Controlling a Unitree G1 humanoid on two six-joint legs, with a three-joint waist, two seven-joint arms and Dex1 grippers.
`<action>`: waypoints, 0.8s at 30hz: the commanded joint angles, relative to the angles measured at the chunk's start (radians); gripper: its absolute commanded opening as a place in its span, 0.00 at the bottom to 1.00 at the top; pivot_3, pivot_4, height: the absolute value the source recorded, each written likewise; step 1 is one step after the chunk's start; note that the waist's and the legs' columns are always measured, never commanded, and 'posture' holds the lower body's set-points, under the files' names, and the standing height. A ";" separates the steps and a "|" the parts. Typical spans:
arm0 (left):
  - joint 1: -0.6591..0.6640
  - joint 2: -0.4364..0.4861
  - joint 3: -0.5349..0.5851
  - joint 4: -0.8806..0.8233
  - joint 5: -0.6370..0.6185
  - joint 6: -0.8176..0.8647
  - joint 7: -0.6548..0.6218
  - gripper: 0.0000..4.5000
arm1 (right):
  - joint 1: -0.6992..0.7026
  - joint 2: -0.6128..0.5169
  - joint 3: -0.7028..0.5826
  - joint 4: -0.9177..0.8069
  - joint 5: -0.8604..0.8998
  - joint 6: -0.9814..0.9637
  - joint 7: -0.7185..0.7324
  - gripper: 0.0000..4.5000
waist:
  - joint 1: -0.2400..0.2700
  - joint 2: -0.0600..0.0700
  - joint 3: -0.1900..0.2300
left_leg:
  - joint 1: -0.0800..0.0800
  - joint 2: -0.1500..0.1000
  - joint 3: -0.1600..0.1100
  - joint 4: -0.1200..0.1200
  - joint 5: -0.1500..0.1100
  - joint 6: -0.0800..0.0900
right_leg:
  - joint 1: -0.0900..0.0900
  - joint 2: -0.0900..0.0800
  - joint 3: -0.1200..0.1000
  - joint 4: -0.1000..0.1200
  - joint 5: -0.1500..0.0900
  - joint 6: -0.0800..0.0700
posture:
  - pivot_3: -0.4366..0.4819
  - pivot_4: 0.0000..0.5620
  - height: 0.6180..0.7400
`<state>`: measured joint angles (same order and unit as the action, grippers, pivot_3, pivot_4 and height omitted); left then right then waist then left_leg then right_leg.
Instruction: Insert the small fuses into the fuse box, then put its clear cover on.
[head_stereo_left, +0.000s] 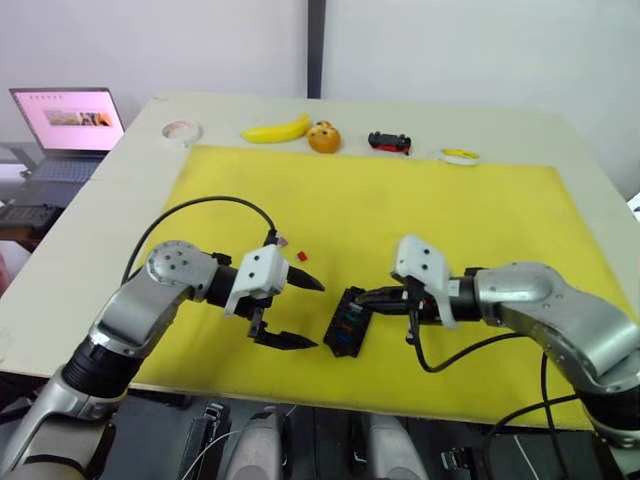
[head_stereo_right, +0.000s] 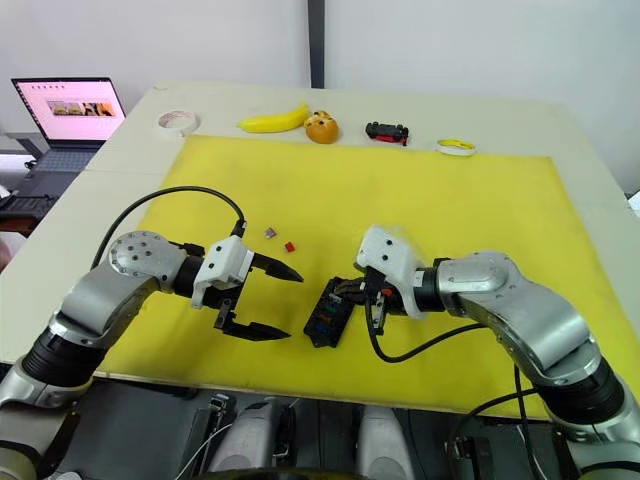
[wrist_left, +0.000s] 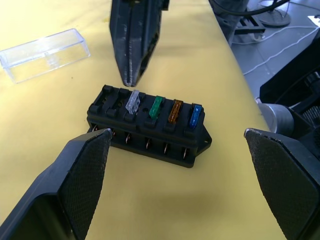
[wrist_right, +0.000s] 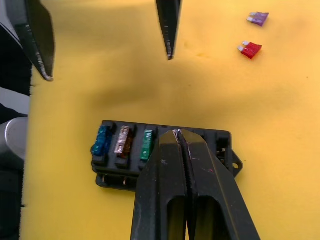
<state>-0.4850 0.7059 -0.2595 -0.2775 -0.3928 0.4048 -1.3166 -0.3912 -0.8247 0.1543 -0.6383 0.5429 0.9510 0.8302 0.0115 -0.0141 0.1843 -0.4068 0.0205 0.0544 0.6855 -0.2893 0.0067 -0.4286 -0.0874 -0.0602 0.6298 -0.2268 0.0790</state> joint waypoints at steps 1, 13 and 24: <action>-0.009 0.007 0.013 -0.024 -0.006 -0.008 -0.002 1.00 | 0.013 0.004 0.003 -0.003 -0.028 -0.052 -0.010 0.01 | 0.000 0.000 0.000 | 0.000 0.000 0.000 0.000 0.000 0.000 | 0.000 0.000 0.000 0.000 0.000 0.000 | 0.48 0.27 0.98; -0.007 0.007 0.010 -0.037 -0.010 0.000 0.000 1.00 | 0.014 0.017 0.028 0.009 -0.030 -0.056 -0.012 0.01 | 0.001 0.000 0.000 | 0.000 0.000 0.000 0.000 0.000 0.000 | 0.000 0.000 0.000 0.000 0.000 0.000 | 0.48 0.27 0.98; -0.007 0.003 0.009 -0.038 -0.010 0.002 0.005 1.00 | 0.030 -0.002 0.075 0.035 -0.070 -0.061 -0.006 0.01 | 0.000 0.000 0.000 | 0.000 0.000 0.000 0.000 0.000 0.000 | 0.000 0.000 0.000 0.000 0.000 0.000 | 0.48 0.27 0.98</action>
<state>-0.4849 0.7059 -0.2597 -0.2816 -0.3930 0.4067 -1.3129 -0.3606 -0.8241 0.2203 -0.6113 0.4754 0.8692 0.8230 0.0118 -0.0141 0.1842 -0.4066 0.0205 0.0543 0.6855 -0.2893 0.0067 -0.4285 -0.0873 -0.0602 0.6298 -0.2268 0.0790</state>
